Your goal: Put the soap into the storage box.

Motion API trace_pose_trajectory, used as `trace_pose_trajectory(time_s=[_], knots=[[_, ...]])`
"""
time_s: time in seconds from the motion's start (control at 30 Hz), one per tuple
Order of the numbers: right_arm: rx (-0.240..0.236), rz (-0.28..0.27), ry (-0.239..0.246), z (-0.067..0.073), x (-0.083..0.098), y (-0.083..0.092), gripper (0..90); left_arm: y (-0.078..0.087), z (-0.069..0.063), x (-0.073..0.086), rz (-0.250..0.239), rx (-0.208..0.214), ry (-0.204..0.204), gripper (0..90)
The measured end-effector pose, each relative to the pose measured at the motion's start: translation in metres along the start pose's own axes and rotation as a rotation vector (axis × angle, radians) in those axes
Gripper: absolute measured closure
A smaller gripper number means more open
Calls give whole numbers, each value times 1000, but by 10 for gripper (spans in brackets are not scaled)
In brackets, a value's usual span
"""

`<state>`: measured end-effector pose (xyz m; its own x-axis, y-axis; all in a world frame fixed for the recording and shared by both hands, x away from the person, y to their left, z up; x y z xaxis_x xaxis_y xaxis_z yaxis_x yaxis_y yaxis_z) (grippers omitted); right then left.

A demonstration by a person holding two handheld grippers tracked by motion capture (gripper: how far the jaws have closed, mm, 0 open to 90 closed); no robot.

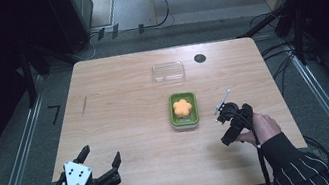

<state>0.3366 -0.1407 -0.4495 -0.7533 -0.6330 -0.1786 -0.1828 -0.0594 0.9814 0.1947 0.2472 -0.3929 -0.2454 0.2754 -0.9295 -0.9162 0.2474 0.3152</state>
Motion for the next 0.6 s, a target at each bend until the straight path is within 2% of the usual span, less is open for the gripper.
trace_pose_trajectory(time_s=[0.13,0.37,0.6], knots=[[-4,23,2,2,13,-8,94,0,0,0,0,1,0,137],[-13,56,-21,3,33,-16,94,-1,-1,-1,-4,1,-2,137],[-20,39,-12,1,35,-18,94,-1,-2,-1,-2,2,-10,137]])
Point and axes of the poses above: each handheld gripper's, and its own axes: y roughly backward along the jaws, x roughly out of its underside, z roughly to its left, the point moved 2 cm from there along -y, roughly forward along the jaws, and after that the axes turned 6 degrees about -y, right-handed, at the moved point
